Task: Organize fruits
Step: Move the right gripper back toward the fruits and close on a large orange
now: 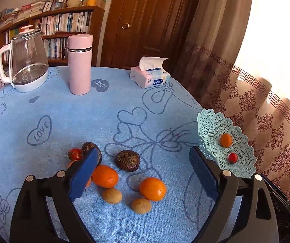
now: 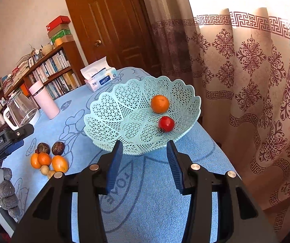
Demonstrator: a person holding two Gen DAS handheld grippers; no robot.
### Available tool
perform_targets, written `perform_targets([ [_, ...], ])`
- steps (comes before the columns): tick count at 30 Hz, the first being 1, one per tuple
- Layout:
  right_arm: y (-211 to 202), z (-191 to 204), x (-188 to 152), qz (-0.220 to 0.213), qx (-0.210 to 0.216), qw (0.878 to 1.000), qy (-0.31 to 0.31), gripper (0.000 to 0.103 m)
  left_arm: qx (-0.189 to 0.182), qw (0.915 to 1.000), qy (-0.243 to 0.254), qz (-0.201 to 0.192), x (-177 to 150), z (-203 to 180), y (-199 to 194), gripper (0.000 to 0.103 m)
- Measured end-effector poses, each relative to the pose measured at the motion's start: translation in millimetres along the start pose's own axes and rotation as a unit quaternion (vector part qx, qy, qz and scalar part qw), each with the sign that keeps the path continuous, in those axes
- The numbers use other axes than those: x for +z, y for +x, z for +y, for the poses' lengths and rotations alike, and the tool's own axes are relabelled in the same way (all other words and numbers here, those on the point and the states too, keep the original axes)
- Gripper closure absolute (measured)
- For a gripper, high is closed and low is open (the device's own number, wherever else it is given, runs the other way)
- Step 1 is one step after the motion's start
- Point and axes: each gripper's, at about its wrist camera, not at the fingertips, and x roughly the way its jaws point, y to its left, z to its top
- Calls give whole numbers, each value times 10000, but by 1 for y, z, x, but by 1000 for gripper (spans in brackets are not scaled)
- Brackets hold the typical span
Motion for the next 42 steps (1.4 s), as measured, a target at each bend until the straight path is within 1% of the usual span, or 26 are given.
perform_targets([
  [4, 3, 15, -4, 83, 103, 9999, -102, 57, 229, 9994, -236, -84, -2, 31, -9, 13],
  [8, 4, 30, -9, 161, 219, 9993, -237, 57, 551, 9978, -367, -44, -4, 57, -12, 13],
  [11, 5, 40, -13, 217, 300, 9988, -326, 57, 645, 9969, -453, 18, -7, 72, -12, 13],
  [16, 7, 54, -19, 317, 378, 9978, -452, 57, 607, 9971, -387, 262, -15, 79, -1, 15],
  [18, 7, 57, -21, 353, 391, 9974, -486, 57, 561, 9972, -346, 359, -19, 78, 5, 18],
  [23, 9, 65, -25, 426, 410, 9966, -566, 57, 450, 9964, -434, 565, -27, 85, 18, 34],
  [28, 14, 70, -28, 520, 438, 9958, -615, 57, 421, 9951, -562, 702, -32, 93, 30, 40],
  [33, 20, 76, -31, 613, 492, 9946, -675, 57, 325, 9949, -701, 656, -31, 100, 35, 40],
  [39, 22, 82, -33, 648, 540, 9937, -743, 57, 137, 9930, -922, 726, -35, 110, 35, 40],
  [42, 24, 81, -32, 667, 527, 9937, -734, 57, 179, 9930, -941, 688, -35, 111, 32, 40],
])
